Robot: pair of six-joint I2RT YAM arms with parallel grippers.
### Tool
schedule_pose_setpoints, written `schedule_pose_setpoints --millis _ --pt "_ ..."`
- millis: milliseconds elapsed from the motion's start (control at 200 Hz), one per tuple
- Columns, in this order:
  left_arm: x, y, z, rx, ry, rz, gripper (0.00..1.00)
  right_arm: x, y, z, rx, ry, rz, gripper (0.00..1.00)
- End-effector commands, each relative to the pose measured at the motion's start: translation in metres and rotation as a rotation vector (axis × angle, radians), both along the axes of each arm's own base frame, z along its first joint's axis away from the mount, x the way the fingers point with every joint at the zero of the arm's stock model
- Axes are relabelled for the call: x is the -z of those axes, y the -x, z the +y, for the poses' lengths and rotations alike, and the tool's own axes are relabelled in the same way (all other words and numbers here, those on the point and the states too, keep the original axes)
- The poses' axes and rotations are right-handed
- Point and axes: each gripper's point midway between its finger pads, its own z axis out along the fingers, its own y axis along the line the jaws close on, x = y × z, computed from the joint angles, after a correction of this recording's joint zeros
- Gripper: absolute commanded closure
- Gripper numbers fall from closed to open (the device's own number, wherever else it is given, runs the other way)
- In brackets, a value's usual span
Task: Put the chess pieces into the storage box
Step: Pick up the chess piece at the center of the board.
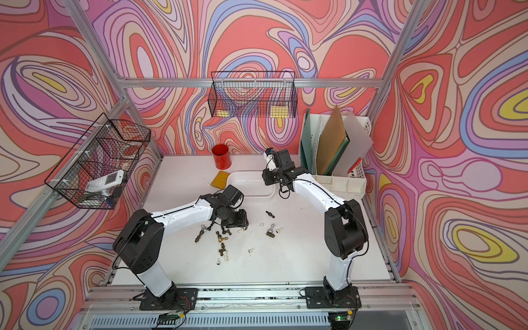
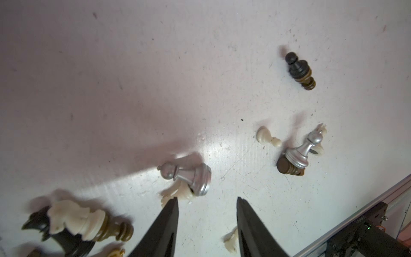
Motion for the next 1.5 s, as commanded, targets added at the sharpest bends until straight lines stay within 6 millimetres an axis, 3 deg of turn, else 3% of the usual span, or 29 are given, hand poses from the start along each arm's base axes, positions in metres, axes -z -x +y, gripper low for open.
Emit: schedule_pose_setpoints --millis 0,160,821,1497 --pt "0.006 -0.001 0.003 0.031 -0.067 -0.005 0.52 -0.007 0.003 -0.002 -0.003 0.016 -0.021 0.67" --pt "0.014 -0.001 0.009 0.042 -0.111 -0.006 0.53 -0.014 0.005 -0.005 0.003 0.011 -0.043 0.67" --pt "0.045 0.003 0.009 0.101 -0.176 0.043 0.59 -0.005 0.004 -0.004 -0.002 0.024 -0.026 0.67" --pt "0.047 -0.013 0.008 0.120 -0.240 0.018 0.52 -0.002 0.004 -0.002 -0.011 0.020 -0.014 0.67"
